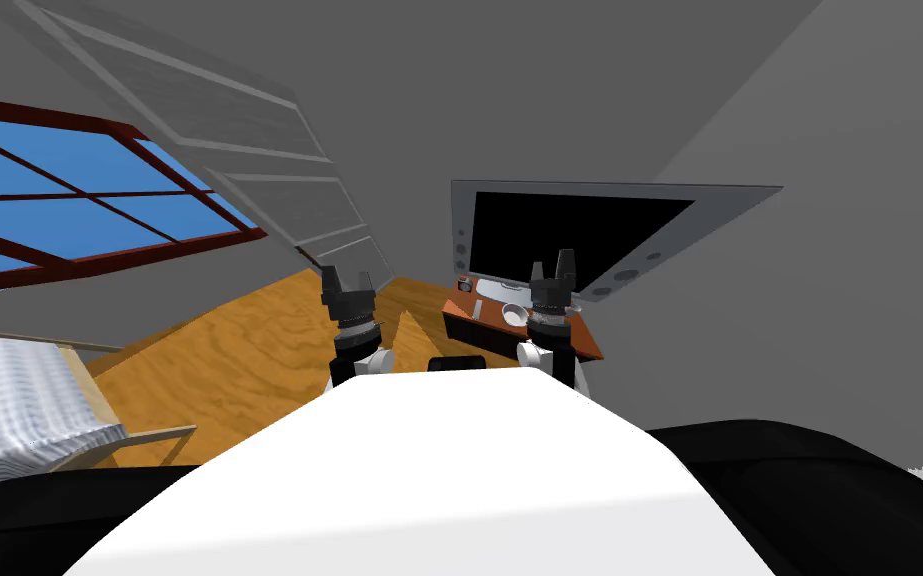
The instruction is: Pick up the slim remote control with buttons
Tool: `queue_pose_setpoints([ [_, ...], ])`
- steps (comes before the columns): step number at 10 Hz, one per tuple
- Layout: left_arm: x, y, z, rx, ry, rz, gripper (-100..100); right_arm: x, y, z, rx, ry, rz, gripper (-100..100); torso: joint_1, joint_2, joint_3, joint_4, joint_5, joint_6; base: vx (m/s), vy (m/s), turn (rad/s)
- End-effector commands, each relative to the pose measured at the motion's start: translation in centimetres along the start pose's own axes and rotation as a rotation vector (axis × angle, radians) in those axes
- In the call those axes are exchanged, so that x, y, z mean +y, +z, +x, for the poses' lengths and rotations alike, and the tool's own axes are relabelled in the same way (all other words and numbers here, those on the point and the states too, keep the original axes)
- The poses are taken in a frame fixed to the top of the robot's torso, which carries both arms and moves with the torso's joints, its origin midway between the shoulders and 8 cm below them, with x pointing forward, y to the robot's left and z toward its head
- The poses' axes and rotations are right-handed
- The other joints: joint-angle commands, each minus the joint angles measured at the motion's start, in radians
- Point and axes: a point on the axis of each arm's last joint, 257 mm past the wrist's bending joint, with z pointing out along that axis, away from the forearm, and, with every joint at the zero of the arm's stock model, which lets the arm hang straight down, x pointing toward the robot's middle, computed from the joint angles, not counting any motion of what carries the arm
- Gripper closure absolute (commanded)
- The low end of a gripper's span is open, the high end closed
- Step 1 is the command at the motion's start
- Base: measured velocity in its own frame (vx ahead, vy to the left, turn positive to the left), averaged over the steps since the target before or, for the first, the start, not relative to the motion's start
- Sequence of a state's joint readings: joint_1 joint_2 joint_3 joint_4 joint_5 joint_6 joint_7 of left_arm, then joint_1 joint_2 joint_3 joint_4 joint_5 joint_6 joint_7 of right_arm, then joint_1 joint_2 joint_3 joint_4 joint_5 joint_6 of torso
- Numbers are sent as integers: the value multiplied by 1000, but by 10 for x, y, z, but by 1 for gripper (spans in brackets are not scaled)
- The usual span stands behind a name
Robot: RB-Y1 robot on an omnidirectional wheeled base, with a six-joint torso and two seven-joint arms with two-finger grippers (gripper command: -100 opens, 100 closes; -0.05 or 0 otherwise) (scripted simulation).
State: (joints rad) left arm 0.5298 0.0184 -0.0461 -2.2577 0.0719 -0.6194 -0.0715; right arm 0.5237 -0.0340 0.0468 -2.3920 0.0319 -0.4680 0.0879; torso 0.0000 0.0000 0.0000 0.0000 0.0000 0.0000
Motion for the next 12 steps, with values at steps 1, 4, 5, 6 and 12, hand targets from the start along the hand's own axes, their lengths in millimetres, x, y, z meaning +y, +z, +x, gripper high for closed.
queue_pose_setpoints([
  [1,0,0,0,0,0,0,0,-14,-5,14,62,-46,23,-100,0,0,0,0,0,0,-12,12,175],
  [4,0,0,0,0,0,0,0,-45,-18,39,177,-148,68,-100,1,2,1,0,0,0,-32,27,183],
  [5,0,0,0,0,0,0,0,-59,-26,49,223,-191,88,-100,2,2,1,0,0,0,-28,39,239],
  [6,0,0,0,0,0,0,0,-62,-27,49,225,-192,96,-100,2,2,1,0,1,0,-21,22,48],
  [12,0,0,0,0,0,0,0,-133,-76,88,459,-404,182,-100,1,2,1,0,0,0,-28,33,173],
])
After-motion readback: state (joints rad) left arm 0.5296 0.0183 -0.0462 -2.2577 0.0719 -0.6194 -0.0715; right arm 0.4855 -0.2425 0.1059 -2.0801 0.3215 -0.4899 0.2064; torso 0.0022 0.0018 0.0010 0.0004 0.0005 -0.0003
